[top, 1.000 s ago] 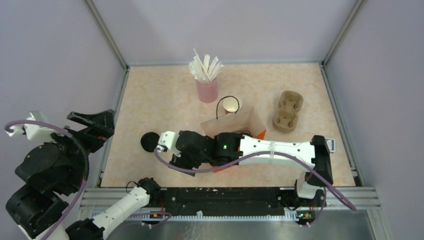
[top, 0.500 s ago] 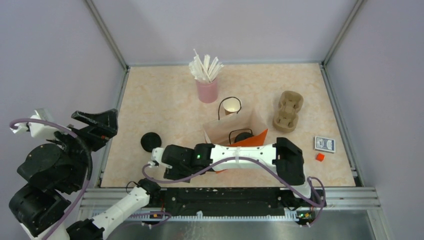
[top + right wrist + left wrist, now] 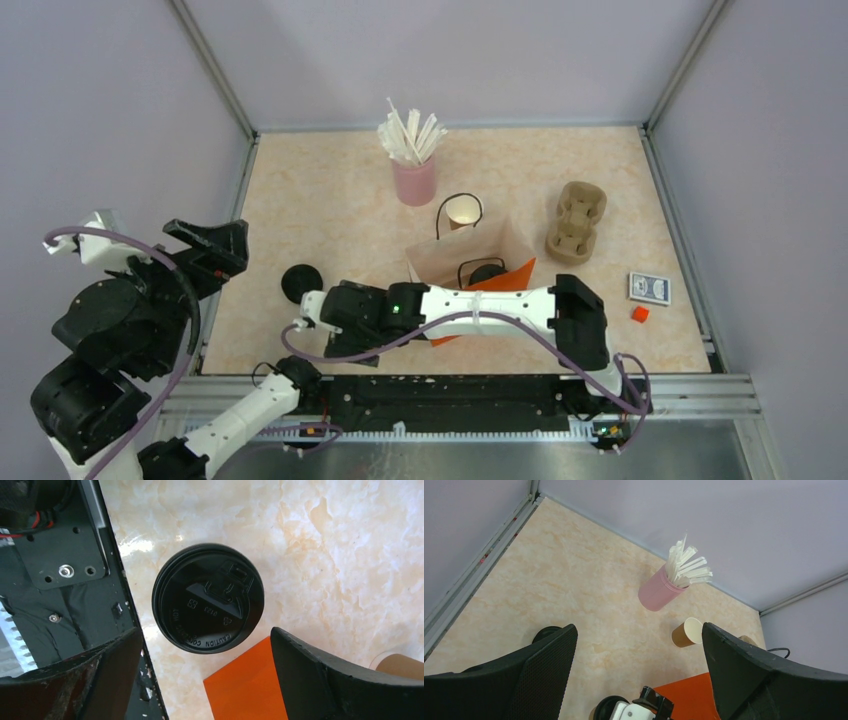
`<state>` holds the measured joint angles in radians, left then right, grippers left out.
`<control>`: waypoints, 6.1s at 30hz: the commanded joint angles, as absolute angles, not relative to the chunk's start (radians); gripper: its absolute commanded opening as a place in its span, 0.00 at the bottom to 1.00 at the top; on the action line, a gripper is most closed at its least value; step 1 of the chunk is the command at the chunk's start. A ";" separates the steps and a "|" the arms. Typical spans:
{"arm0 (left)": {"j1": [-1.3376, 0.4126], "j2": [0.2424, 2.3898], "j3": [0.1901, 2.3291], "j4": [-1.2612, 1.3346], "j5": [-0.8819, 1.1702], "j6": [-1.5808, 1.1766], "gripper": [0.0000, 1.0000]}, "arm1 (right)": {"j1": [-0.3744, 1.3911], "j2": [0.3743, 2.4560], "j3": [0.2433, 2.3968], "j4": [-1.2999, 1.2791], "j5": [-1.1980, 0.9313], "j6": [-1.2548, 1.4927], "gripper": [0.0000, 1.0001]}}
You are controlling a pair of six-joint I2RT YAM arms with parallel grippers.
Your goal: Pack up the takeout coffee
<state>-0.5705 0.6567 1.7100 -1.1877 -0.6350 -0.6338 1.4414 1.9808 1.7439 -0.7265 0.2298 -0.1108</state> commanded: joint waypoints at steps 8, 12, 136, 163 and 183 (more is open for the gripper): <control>-0.574 0.724 1.702 -1.150 -0.568 -0.581 0.99 | 1.359 1.781 2.019 -0.807 0.133 0.006 0.93; -0.575 0.770 1.716 -1.206 -0.489 -0.605 0.99 | 1.280 1.652 1.951 -0.765 0.099 0.108 0.93; -0.790 1.044 0.873 -1.124 -0.143 -0.701 0.87 | 1.193 1.060 1.708 -0.745 0.635 0.316 0.91; -0.793 1.059 1.294 -1.203 -0.091 -0.421 0.68 | 1.098 1.095 1.699 -1.041 0.713 0.572 0.91; -0.793 1.172 1.941 -1.146 0.057 -0.144 0.64 | 0.709 1.193 1.703 -1.274 0.264 0.529 0.76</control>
<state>-0.7895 1.1694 1.9137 -1.2201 -0.0139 -0.2192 0.7231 1.1946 1.6833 -1.1938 0.2478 0.5320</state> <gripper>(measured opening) 0.813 0.770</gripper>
